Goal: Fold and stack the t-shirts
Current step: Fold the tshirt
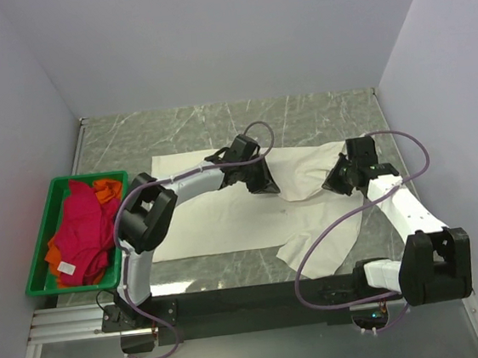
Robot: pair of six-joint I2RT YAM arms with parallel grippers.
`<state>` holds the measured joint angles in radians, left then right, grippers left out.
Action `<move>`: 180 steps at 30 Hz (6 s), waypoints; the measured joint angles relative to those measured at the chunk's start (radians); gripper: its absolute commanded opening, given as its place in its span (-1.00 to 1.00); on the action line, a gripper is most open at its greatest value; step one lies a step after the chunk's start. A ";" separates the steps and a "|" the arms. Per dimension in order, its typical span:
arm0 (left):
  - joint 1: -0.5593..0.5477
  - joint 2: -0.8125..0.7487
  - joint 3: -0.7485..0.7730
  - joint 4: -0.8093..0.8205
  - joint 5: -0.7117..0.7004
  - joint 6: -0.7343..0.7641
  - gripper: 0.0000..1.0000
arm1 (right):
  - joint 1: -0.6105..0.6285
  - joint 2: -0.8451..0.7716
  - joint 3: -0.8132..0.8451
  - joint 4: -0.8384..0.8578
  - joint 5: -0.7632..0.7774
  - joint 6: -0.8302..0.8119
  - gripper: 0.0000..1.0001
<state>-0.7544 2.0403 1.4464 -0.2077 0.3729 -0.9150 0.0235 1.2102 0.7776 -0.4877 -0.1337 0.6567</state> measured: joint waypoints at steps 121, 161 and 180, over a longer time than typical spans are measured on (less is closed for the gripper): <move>0.565 0.070 0.106 -0.250 -0.334 0.377 0.22 | -0.303 0.924 0.696 0.214 -0.277 -0.154 -0.74; 0.602 -0.017 0.094 -0.284 -0.346 0.371 0.52 | -0.166 0.677 0.679 0.125 -0.114 -0.125 -0.13; 0.627 0.043 0.076 -0.273 -0.396 0.349 0.44 | -0.182 0.864 0.676 0.085 -0.117 -0.053 -0.26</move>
<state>-0.1276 2.0834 1.5223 -0.4808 -0.0235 -0.5659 -0.1581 2.0747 1.4536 -0.4023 -0.2512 0.6041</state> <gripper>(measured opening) 0.715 0.387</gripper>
